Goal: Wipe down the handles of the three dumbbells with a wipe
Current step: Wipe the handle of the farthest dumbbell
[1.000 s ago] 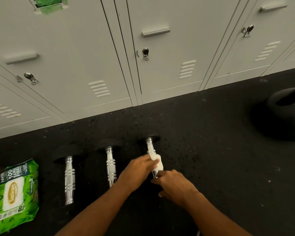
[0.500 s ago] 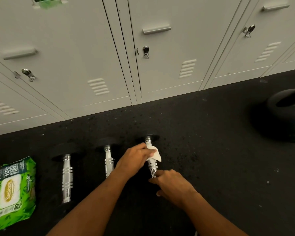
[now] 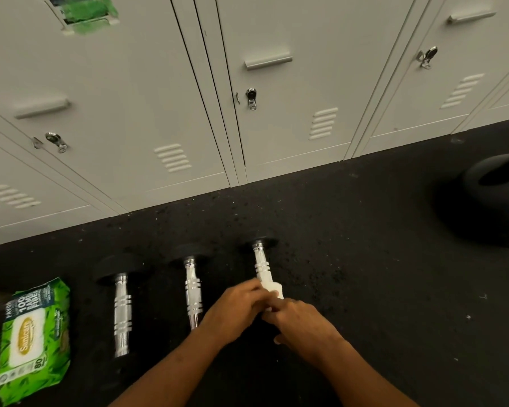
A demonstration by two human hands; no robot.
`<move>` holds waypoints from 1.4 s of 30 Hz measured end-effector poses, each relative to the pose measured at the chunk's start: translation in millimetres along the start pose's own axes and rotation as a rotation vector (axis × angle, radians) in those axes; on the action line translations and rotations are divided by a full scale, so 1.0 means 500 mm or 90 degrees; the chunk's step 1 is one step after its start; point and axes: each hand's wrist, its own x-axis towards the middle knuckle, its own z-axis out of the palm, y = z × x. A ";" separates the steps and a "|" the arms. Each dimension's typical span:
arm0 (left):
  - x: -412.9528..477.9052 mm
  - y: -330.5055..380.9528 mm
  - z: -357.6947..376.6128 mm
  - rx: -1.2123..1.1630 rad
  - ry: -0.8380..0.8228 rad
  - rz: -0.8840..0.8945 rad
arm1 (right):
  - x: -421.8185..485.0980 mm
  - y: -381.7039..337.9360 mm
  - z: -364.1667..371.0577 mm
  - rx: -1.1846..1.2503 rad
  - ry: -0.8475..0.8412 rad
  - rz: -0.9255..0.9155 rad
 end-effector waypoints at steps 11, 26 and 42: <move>0.061 -0.031 -0.037 0.034 0.057 -0.035 | -0.029 -0.001 0.022 0.022 0.071 0.009; -0.015 0.001 0.026 -0.100 0.136 -0.154 | -0.031 0.001 0.027 0.033 0.083 0.002; 0.051 0.061 0.039 -0.377 0.274 -0.503 | -0.025 -0.005 0.031 0.029 0.087 -0.002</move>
